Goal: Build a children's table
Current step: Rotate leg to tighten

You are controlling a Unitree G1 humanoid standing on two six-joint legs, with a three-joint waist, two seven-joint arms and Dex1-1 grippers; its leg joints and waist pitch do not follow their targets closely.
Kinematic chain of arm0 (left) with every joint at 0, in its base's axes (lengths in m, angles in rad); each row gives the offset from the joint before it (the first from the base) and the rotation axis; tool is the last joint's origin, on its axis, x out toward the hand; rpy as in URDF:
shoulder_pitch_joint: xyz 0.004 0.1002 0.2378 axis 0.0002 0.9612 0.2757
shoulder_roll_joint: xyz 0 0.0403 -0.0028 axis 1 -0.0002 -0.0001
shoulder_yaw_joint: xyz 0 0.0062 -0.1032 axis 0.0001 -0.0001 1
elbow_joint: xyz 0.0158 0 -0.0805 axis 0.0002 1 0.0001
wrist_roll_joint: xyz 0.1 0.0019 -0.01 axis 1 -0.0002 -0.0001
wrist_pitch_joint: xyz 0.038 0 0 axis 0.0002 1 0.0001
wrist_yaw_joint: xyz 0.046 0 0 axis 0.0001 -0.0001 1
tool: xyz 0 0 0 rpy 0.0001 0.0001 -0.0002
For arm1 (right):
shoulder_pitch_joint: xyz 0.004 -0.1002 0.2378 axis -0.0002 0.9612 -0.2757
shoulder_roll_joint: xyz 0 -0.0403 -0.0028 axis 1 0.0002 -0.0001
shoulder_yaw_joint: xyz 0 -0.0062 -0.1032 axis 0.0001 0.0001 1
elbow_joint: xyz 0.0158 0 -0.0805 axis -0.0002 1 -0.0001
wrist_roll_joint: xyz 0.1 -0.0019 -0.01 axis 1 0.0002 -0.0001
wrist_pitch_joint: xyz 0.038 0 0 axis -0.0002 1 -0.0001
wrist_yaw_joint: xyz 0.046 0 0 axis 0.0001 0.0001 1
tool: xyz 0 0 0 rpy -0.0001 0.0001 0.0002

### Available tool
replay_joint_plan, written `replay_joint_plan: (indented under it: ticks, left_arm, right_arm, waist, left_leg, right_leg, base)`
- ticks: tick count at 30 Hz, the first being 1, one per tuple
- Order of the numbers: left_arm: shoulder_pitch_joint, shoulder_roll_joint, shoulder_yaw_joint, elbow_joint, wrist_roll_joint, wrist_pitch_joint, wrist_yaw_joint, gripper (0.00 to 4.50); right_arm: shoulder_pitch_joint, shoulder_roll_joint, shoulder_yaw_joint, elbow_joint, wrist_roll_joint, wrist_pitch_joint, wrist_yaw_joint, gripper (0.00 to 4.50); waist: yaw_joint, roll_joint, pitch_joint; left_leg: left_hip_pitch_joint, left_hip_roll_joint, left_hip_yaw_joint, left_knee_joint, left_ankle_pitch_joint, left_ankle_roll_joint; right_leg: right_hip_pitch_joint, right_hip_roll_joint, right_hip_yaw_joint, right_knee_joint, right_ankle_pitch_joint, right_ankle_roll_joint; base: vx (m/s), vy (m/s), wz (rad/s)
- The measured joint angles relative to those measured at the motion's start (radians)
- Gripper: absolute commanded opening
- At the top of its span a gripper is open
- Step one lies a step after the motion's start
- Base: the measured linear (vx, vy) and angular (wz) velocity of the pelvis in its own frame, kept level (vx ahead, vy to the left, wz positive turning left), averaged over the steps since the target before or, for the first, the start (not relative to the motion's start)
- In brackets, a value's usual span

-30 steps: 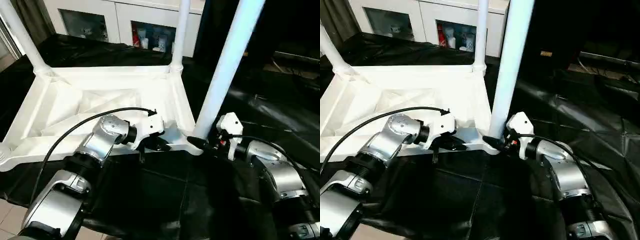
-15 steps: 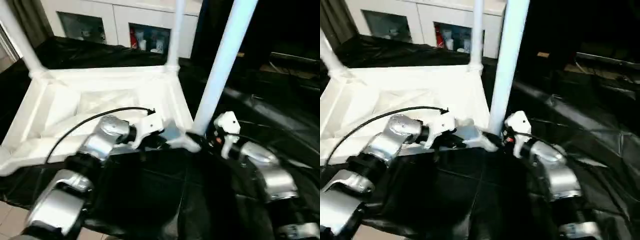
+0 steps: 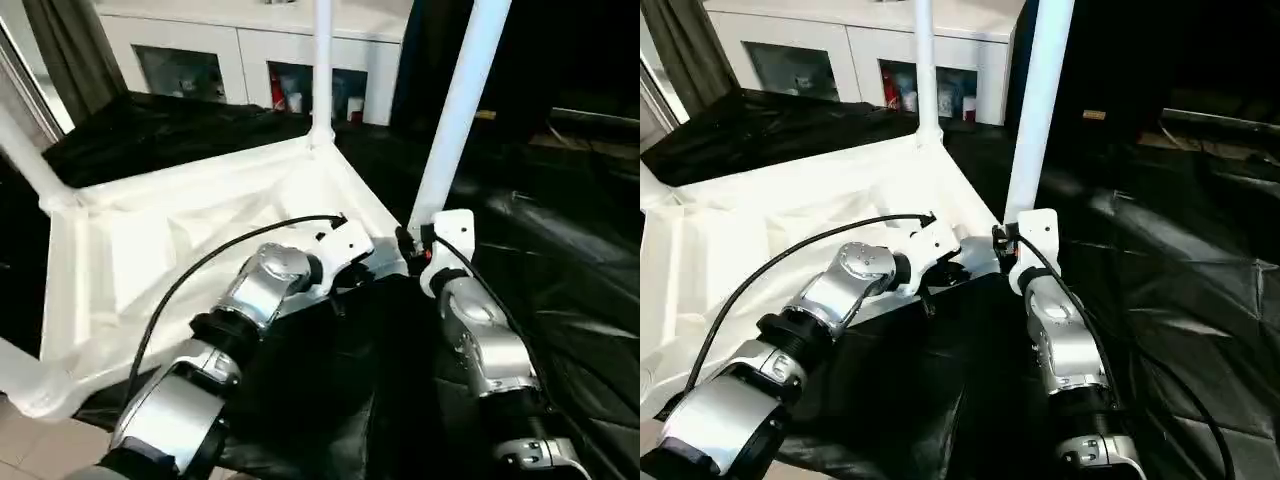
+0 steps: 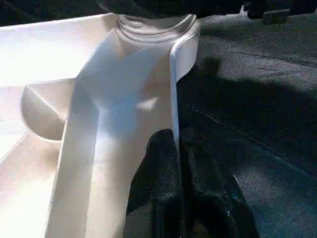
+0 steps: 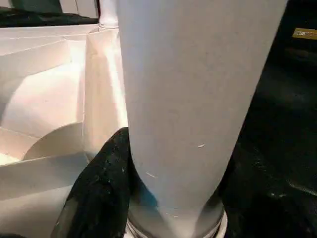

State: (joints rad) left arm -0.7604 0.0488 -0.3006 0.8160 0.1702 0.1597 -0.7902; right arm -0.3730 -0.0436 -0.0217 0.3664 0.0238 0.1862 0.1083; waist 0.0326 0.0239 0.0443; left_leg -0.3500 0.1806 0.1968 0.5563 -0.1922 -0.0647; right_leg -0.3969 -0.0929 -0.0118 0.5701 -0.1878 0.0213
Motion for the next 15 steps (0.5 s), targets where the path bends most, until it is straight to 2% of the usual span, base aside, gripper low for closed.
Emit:
replay_joint_plan:
  ticks: [5, 8, 11, 15]
  left_arm:
    - [0.000, 0.026, -0.001, 0.001, -0.008, -0.032, -0.046, 0.00]
    - [0.004, 0.069, -0.001, -0.002, -0.022, -0.064, -0.114, 0.00]
    - [0.016, 0.132, -0.001, -0.013, -0.045, -0.118, -0.233, 0.00]
    - [0.024, 0.186, -0.002, -0.032, -0.062, -0.143, -0.335, 0.00]
  right_arm:
    - [0.019, -0.029, 0.005, -0.025, 0.006, -0.009, 0.089, 2.80]
    - [0.041, -0.119, 0.034, -0.055, 0.034, -0.019, 0.244, 2.80]
    - [0.085, -0.220, 0.063, -0.116, 0.098, -0.016, 0.451, 2.80]
    - [0.105, -0.290, 0.075, -0.150, 0.141, -0.013, 0.595, 2.80]
  waist:
    - [-0.002, 0.003, 0.000]
    - [-0.003, 0.007, 0.002]
    - [-0.002, 0.009, 0.005]
    - [-0.002, 0.011, 0.009]
  left_leg:
    - [-0.002, 0.000, 0.000, -0.003, 0.000, 0.000]
    - [-0.003, 0.001, 0.000, -0.006, 0.000, 0.000]
    - [-0.007, 0.005, 0.000, -0.009, 0.000, 0.000]
    - [-0.009, 0.009, 0.001, -0.008, 0.000, 0.000]
  right_leg:
    - [-0.001, 0.000, -0.001, -0.001, 0.000, 0.000]
    - [-0.004, 0.001, -0.002, -0.001, 0.001, 0.000]
    - [-0.006, 0.003, -0.004, 0.002, 0.002, -0.001]
    - [-0.009, 0.006, -0.006, 0.003, 0.000, -0.002]
  base:
    - [0.000, 0.000, 0.00]
    - [0.000, 0.000, 0.00]
    - [0.000, 0.000, 0.00]
    - [0.000, 0.000, 0.00]
